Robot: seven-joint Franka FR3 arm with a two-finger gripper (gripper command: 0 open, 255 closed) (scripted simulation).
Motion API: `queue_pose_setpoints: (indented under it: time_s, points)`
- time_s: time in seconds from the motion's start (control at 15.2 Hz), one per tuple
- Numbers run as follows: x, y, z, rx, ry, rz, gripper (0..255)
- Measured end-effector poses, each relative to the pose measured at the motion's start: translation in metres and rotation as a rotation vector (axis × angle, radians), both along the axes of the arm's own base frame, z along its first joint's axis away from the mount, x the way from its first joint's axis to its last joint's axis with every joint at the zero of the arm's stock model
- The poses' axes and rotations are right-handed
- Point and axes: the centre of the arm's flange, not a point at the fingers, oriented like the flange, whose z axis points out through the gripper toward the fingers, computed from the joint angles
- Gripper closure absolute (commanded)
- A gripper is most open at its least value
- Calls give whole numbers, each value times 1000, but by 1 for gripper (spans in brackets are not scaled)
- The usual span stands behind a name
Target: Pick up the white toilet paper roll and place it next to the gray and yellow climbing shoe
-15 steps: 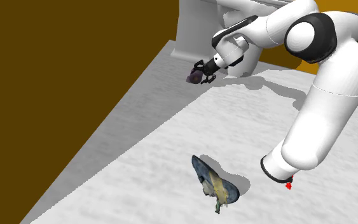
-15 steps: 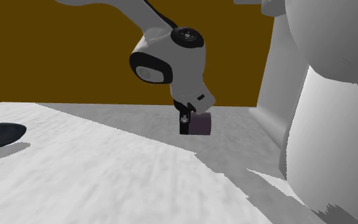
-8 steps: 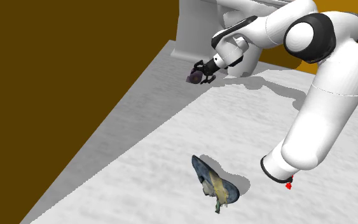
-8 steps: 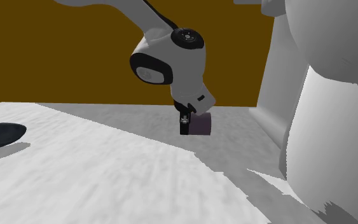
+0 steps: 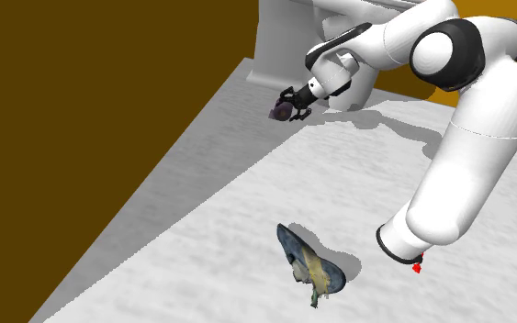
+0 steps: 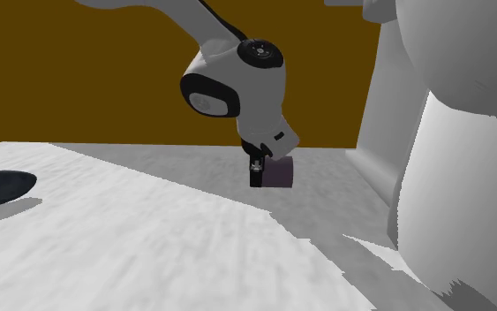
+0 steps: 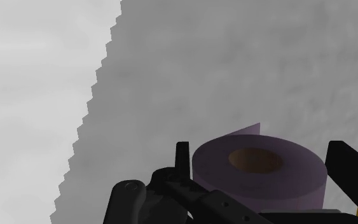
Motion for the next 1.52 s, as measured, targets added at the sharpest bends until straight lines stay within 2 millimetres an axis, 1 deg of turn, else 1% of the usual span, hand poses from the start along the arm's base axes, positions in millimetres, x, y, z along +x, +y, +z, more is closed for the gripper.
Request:
queue_pose_setpoints:
  time_s: [0.13,0.33,1.19,1.25,1.32,1.39,1.45,1.52]
  points:
    - [-1,0,2,0,0,0,255]
    - [0,0,15,0,1,0,255]
    - [0,1,84,0,0,0,255]
    - [0,1,84,0,0,0,0]
    - [0,1,84,0,0,0,0]
    - [10,9,87,-17,25,12,0]
    - [23,19,89,-64,91,36,0]
    - [42,37,89,-124,168,69,0]
